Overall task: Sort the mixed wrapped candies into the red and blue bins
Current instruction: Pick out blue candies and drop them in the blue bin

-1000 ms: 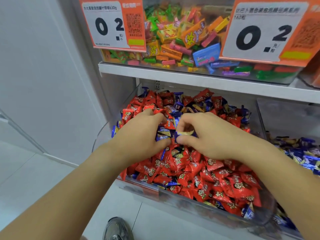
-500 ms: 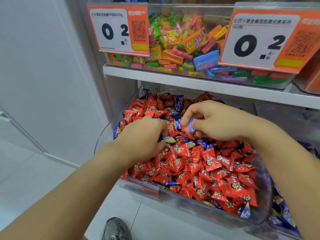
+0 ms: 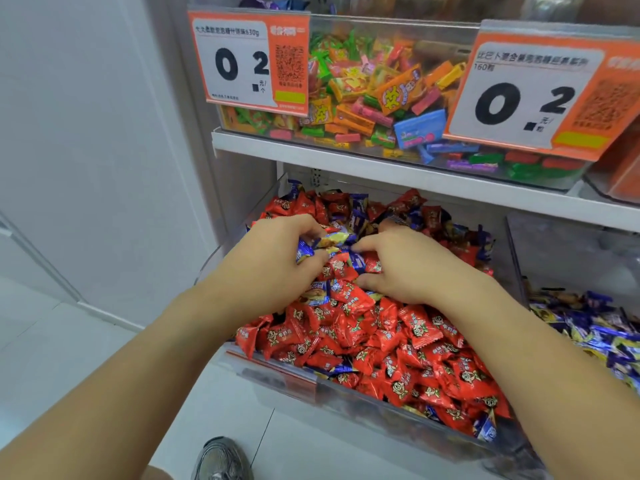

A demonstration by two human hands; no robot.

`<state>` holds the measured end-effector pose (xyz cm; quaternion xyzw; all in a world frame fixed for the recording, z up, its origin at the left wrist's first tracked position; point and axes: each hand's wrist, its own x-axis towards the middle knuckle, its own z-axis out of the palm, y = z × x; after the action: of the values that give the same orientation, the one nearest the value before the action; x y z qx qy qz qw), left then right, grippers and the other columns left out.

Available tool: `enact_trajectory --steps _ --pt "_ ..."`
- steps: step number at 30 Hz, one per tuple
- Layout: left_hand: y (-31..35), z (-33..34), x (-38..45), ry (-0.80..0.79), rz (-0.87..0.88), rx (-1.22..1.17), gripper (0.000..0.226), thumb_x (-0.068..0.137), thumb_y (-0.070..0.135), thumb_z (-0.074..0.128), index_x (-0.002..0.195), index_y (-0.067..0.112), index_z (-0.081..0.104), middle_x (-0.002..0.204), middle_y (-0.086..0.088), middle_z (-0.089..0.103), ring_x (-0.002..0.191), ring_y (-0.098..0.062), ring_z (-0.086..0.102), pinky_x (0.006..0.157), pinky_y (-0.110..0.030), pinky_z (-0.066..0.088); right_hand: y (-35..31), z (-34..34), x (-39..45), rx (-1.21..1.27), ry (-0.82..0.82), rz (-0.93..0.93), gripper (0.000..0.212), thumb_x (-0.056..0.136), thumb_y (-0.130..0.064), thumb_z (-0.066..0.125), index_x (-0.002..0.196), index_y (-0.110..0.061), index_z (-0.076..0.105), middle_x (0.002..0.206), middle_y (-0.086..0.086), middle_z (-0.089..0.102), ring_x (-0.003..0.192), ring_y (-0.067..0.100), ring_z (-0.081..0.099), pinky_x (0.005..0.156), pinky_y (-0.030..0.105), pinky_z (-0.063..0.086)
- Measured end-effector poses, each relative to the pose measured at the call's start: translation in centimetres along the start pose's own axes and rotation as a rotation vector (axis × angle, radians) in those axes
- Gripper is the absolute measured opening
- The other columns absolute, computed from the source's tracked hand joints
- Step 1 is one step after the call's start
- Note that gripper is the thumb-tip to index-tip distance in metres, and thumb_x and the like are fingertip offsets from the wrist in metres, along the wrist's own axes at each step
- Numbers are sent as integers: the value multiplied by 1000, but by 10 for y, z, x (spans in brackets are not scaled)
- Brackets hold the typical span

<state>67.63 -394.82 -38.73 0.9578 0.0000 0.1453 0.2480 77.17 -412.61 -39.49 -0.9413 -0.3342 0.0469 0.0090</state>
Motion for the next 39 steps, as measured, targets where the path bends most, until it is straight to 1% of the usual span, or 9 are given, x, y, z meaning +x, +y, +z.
enact_trajectory --steps 4,8,12,17,20,24,31,34,39 --pt "5 0 4 38 -149 -54 19 96 32 55 109 21 63 90 6 67 64 -12 58 58 -29 41 0 1 -2 73 76 -3 37 81 -52 74 110 -30 67 95 -6 43 92 17 53 69 30 40" --pt "5 -2 6 87 -226 -142 12 95 30 52 99 24 62 73 4 63 48 -11 51 50 -27 40 3 -8 -7 302 163 27 36 81 -52 76 105 -27 64 101 -3 57 80 13 53 63 30 35" --pt "3 -5 5 70 -211 -140 12 98 30 47 97 25 59 58 3 58 38 -5 43 46 -26 37 4 -18 -7 314 218 95 42 86 -47 73 118 -25 58 108 -5 55 91 14 47 72 27 33" --pt "-3 -4 2 47 -203 -80 16 102 33 43 108 24 55 50 4 50 35 -4 43 45 -25 31 -7 -31 15 198 87 71 53 91 -42 69 137 -23 48 96 -6 53 85 15 44 62 25 32" --pt "-7 -4 0 39 -210 -56 22 102 35 42 114 22 56 49 4 50 35 -6 41 45 -25 32 -16 -29 25 119 42 -17 69 88 -40 73 147 -26 41 114 -2 61 95 18 51 76 23 34" --pt "-6 -5 0 32 -209 -69 22 102 36 42 114 23 56 54 3 53 35 -3 44 45 -25 31 -24 -12 30 124 119 -22 65 83 -43 77 140 -21 54 133 3 61 116 23 59 89 30 48" --pt "-6 -8 -4 32 -193 -108 16 103 34 41 107 25 53 55 2 54 37 -4 44 45 -25 33 -8 -17 0 205 243 36 42 87 -48 72 115 -18 66 116 1 66 103 19 60 76 27 40" --pt "1 -6 -7 54 -189 -186 17 103 34 41 102 24 54 57 3 52 41 -7 40 49 -29 37 1 -22 -28 462 328 90 37 88 -49 69 112 -20 67 104 -6 67 92 11 60 78 28 42" --pt "48 14 -15 17 20 -397 14 103 35 42 97 29 53 50 10 45 43 -6 37 48 -31 35 -4 -30 -86 1602 131 271 21 98 -22 60 109 -3 61 93 13 69 81 24 70 73 30 59"
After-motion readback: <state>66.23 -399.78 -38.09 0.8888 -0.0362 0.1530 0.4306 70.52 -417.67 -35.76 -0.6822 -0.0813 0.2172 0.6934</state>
